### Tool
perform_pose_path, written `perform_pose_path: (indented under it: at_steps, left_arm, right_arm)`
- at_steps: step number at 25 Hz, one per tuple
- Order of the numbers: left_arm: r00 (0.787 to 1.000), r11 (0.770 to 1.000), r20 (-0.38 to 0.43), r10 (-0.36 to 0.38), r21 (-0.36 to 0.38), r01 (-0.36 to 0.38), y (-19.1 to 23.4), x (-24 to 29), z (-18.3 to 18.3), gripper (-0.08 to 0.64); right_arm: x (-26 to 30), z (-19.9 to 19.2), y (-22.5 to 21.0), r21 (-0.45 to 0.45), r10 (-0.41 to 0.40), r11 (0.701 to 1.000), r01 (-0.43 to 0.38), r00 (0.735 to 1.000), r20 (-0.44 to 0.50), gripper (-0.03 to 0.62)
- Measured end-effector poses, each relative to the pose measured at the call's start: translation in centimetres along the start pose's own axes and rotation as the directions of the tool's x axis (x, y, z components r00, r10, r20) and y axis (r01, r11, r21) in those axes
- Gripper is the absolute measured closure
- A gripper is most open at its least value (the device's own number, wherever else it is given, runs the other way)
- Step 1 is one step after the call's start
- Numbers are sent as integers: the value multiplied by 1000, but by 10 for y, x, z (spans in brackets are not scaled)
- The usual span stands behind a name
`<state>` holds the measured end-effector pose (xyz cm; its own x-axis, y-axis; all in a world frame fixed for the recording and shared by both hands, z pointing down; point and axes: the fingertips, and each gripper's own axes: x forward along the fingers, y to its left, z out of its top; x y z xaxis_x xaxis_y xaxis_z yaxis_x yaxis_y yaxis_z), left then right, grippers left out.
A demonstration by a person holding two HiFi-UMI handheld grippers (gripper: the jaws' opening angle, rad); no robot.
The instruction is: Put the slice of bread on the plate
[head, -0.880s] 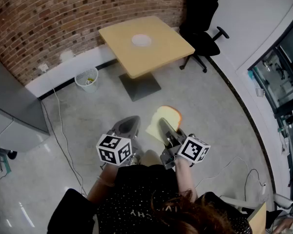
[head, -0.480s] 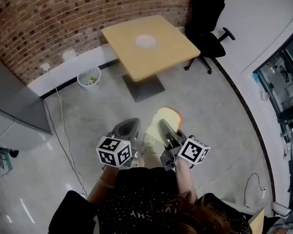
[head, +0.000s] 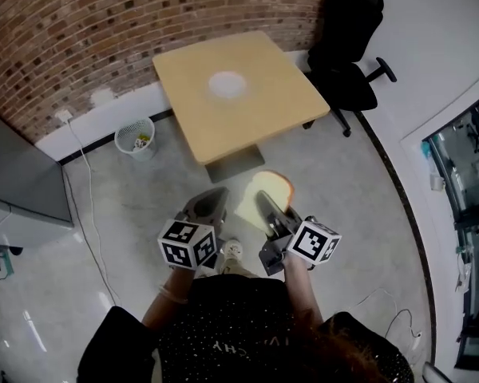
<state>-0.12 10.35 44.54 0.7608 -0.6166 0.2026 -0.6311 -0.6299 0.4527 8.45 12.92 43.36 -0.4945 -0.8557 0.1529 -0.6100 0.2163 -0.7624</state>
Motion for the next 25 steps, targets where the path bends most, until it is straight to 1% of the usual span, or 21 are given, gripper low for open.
perform_pose_path:
  at_steps: [3,6,9,12,14,17,19,20,23,25]
  left_arm:
    - [1000,1000,8,26,0,-26,1,32,3,549]
    - [998,999,26,50,-6,-49,1,56,2,549]
    - [997,998,41,70,-9,-69,2,65,4,549]
    - [994,995,59,97,-6,-97,5,65,8,549]
    - [990,993,69,121,-9,-121,7,59,9,549]
    - [986,989,79,146,-21,-145,12,50,9,549]
    - [987,989,77,140,-52,-137,12,48,5,549]
    - [988,990,74,136,-57,-132,12,49,3,549]
    - [989,990,70,130,-55,-127,18,53,7,549]
    - [989,991,71,130,-52,-127,25,61,13,549]
  right_arm:
    - [14,22,-21,0,31,1000,-31,999,-24,497]
    - [26,38,-32,-16,73,997,-74,996,-54,497]
    - [32,45,-38,-17,94,995,-96,993,-77,497]
    - [33,52,-42,-10,108,994,-109,992,-68,497]
    - [32,56,-44,0,97,995,-98,994,-40,497]
    - [28,61,-54,10,50,999,-50,999,8,497]
    - [29,57,-59,21,35,999,-35,999,4,497]
    - [31,54,-58,21,36,999,-36,999,-2,497]
    - [40,54,-54,-3,51,999,-51,999,-19,497]
    - [48,59,-57,1,42,999,-42,999,-18,497]
